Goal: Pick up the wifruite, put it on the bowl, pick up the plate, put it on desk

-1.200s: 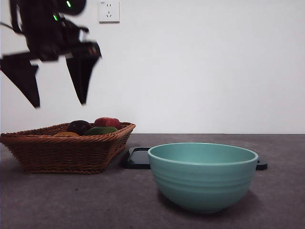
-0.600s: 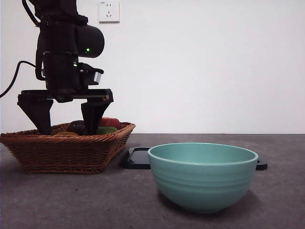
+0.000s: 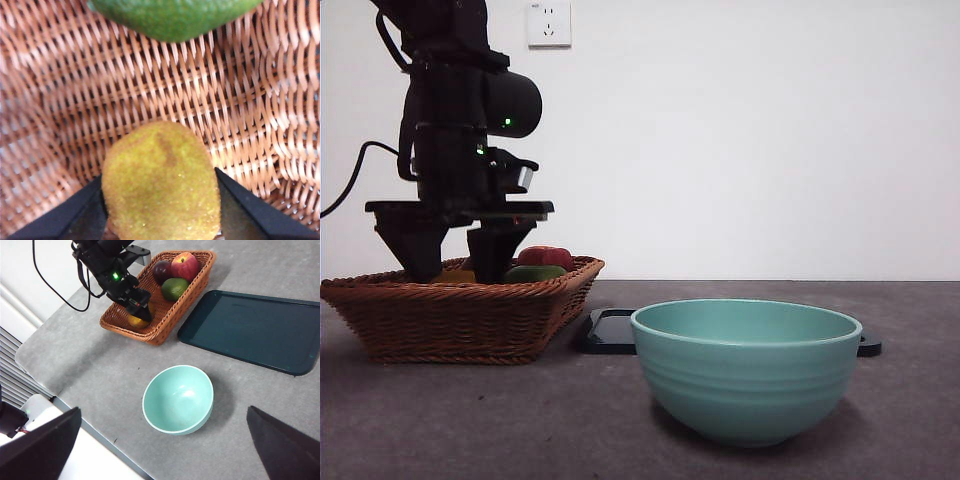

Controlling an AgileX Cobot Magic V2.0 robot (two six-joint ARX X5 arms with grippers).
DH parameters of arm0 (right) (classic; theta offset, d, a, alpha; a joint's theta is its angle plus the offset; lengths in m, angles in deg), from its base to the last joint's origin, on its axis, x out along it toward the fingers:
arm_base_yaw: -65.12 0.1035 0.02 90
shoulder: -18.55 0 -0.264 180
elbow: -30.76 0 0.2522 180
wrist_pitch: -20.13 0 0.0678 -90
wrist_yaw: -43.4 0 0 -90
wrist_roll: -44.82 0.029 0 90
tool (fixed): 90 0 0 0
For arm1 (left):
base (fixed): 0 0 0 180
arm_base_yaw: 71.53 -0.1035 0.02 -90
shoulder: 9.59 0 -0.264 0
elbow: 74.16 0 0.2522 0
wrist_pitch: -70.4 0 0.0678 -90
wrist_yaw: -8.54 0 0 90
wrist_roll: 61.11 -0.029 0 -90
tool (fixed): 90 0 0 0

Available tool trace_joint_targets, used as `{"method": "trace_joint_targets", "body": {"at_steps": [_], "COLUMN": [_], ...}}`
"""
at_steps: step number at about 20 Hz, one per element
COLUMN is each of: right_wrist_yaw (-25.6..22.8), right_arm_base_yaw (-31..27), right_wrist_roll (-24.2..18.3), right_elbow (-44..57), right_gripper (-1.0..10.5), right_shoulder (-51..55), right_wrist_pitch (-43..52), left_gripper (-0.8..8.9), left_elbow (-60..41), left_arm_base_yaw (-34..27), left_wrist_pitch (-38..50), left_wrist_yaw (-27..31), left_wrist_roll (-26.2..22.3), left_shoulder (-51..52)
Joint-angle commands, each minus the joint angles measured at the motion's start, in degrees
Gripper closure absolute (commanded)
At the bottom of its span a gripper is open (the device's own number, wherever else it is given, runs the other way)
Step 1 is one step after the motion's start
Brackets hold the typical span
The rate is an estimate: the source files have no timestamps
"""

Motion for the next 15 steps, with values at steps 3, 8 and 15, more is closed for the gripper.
{"method": "trace_joint_targets", "body": {"at_steps": [3, 8, 15], "right_wrist_yaw": [0.2, 0.0, 0.0], "right_arm_base_yaw": [0.2, 0.2, 0.2], "right_wrist_roll": [0.0, -0.4, -0.4], "right_elbow": [-1.1, -4.0, -11.7], "right_gripper": [3.1, 3.1, 3.1], "right_shoulder": [-0.1, -0.1, -0.1], "right_wrist_pitch": [0.2, -2.9, -9.5], "left_gripper": [5.78, 5.78, 5.78], "left_elbow": [10.7, 20.4, 20.8], "left_arm_base_yaw": [-0.2, 3.7, 19.2], "left_wrist_pitch": [-9.7, -20.5, -24.1], "left_wrist_yaw": [0.2, -0.2, -0.2], "left_wrist_roll": [-0.5, 1.4, 7.1], "left_shoulder": [-1.0, 4.0, 13.3]}}
